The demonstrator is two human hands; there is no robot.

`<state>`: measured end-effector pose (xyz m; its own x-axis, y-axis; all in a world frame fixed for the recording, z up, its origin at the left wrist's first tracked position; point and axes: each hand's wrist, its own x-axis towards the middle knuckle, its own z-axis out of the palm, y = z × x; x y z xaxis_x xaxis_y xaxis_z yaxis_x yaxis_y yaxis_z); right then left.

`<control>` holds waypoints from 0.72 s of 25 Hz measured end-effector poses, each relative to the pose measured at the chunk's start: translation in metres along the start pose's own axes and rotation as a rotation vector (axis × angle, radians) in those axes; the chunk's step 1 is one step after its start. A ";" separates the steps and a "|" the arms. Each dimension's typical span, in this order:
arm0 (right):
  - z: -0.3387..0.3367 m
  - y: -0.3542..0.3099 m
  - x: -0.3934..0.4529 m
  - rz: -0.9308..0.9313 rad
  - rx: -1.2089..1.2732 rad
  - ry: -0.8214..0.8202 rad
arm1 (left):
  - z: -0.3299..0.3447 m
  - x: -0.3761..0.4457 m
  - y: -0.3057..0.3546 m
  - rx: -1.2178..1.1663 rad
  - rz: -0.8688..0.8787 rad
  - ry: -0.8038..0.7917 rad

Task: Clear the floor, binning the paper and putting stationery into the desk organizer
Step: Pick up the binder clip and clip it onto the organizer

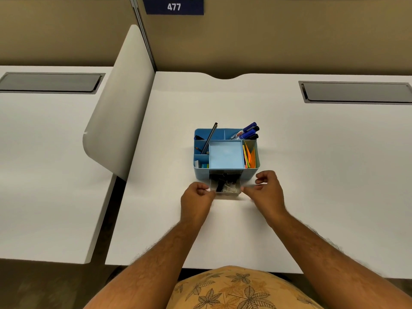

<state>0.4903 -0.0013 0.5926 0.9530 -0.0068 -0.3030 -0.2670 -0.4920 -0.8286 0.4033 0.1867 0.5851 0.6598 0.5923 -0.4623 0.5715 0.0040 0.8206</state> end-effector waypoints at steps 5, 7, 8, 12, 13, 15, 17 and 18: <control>0.002 0.004 0.005 -0.099 -0.101 0.096 | -0.005 0.005 0.004 0.358 0.256 0.112; 0.003 0.009 0.007 -0.116 -0.101 0.007 | -0.006 0.012 0.005 0.400 0.257 0.063; 0.003 0.010 0.009 -0.123 -0.107 -0.049 | -0.006 0.016 0.005 0.407 0.270 0.035; 0.009 0.010 0.012 -0.198 -0.122 -0.141 | -0.006 0.026 0.001 0.401 0.279 0.025; 0.012 0.010 0.012 -0.199 -0.136 -0.116 | -0.005 0.029 0.000 0.397 0.279 0.040; 0.014 0.011 0.014 -0.192 -0.145 -0.053 | -0.005 0.032 0.002 0.374 0.267 0.072; 0.015 0.009 0.018 -0.179 -0.126 -0.004 | -0.004 0.032 0.009 0.350 0.250 0.109; 0.015 0.007 0.020 -0.169 -0.115 0.011 | -0.004 0.033 0.013 0.348 0.251 0.137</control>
<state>0.5055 0.0080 0.5739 0.9846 0.0749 -0.1582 -0.0854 -0.5835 -0.8076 0.4305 0.2096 0.5818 0.7417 0.6418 -0.1949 0.5474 -0.4114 0.7288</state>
